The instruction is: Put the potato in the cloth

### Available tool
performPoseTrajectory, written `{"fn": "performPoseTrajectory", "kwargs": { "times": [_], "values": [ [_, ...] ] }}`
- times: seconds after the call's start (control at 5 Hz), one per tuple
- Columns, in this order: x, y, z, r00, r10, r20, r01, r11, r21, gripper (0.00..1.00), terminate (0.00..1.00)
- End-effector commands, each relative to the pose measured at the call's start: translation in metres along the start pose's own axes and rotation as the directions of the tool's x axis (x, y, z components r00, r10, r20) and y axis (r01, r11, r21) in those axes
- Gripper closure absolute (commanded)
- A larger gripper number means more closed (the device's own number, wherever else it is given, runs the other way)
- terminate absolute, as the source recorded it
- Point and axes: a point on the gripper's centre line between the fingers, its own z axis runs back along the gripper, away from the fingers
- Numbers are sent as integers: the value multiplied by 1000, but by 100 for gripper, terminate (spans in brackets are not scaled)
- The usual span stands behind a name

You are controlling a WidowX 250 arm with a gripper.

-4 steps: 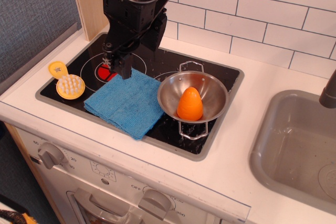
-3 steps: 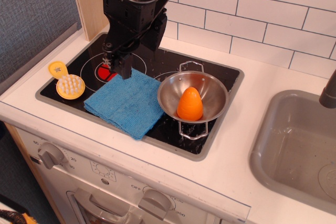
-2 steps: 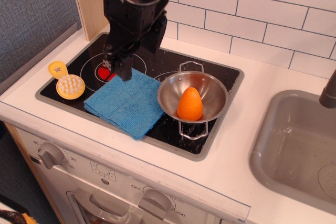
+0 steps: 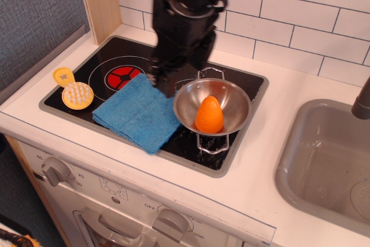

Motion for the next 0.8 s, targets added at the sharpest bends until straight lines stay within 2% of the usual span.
{"fn": "performPoseTrajectory", "kwargs": {
  "times": [0.0, 0.6],
  "values": [
    [-24, -20, -7, 996, -87, -2, 87, 996, 3, 0, 0],
    [-32, -25, -52, 990, -114, -77, 117, 992, 43, 0, 0]
  ]
}}
